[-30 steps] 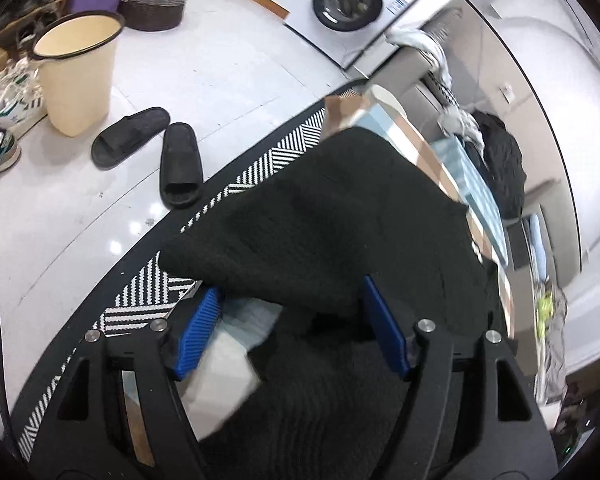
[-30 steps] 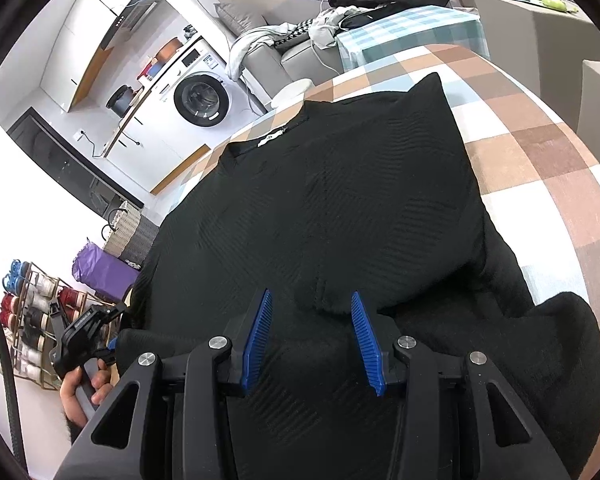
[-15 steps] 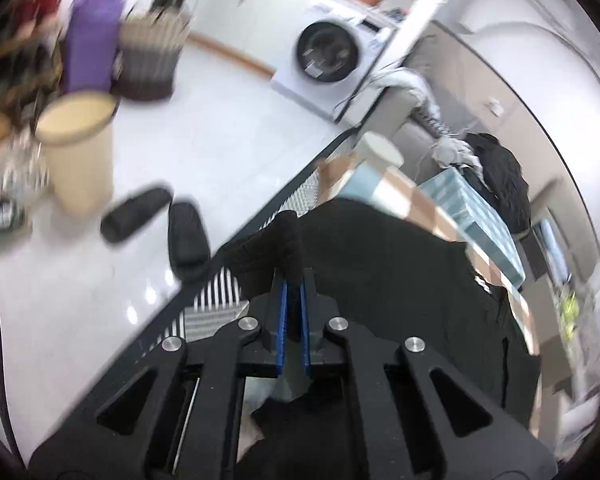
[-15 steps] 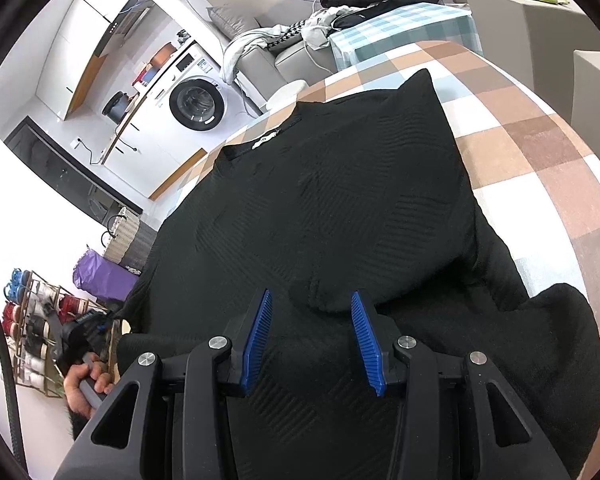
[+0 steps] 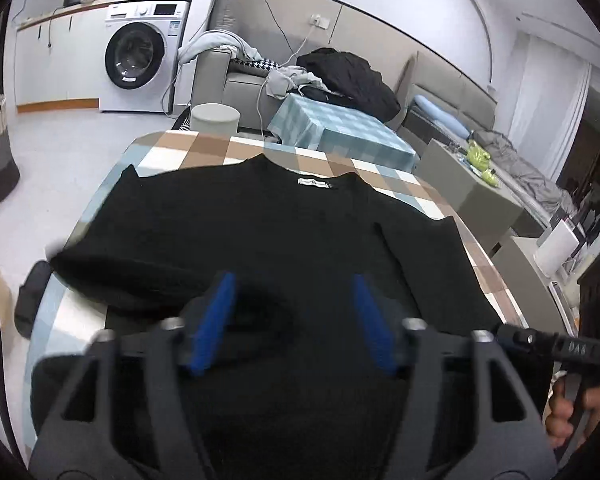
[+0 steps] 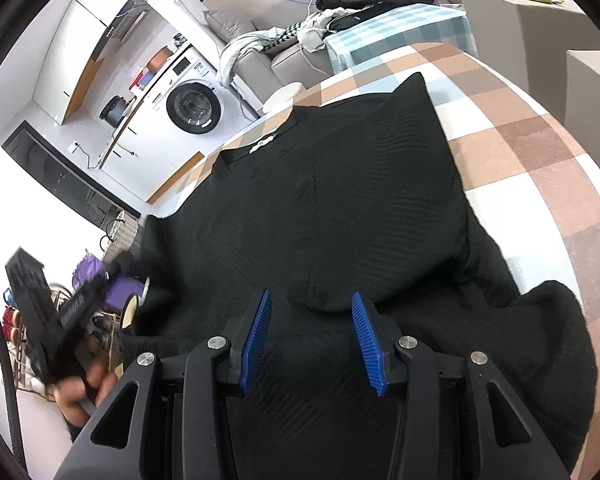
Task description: Fold small clothes
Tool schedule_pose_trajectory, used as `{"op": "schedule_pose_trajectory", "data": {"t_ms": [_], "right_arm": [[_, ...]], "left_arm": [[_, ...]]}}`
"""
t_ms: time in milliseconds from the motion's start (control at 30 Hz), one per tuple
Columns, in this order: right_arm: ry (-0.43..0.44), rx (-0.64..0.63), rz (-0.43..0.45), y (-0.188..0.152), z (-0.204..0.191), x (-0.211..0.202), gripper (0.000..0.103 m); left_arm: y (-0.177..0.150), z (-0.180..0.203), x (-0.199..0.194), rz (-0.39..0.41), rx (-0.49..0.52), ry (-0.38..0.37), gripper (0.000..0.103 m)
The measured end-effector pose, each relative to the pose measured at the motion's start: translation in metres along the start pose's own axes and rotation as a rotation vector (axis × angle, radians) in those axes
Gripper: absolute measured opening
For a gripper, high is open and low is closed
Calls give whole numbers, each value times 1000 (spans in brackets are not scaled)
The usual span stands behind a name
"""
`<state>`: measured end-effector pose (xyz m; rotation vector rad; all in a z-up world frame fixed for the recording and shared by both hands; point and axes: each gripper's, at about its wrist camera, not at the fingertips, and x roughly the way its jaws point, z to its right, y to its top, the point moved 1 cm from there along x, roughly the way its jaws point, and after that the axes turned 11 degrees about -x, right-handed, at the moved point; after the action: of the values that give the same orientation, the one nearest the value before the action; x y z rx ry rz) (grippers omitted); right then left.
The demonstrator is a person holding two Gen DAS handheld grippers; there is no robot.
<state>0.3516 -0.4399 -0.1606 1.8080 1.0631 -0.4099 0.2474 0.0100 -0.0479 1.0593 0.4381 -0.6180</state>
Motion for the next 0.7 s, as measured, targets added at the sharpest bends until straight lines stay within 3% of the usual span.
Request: {"op": "schedule_pose_trajectory", "data": {"t_ms": [167,367,500,700], "right_arm": [[-7,2,-1,0,3,-1,47],[2,2,-6,-1,1,1,47],[1,8,-12,-3,3,2,47],[-8,24,-13,-5,7,1,47]], "left_arm": [[0,-42,-6,-19,-107,50,65],[8,-125,-16,20,-306,159,65],[22,-170,5,-30,-393,241,65],[13,-201,23,-126,-514,206,65]]}}
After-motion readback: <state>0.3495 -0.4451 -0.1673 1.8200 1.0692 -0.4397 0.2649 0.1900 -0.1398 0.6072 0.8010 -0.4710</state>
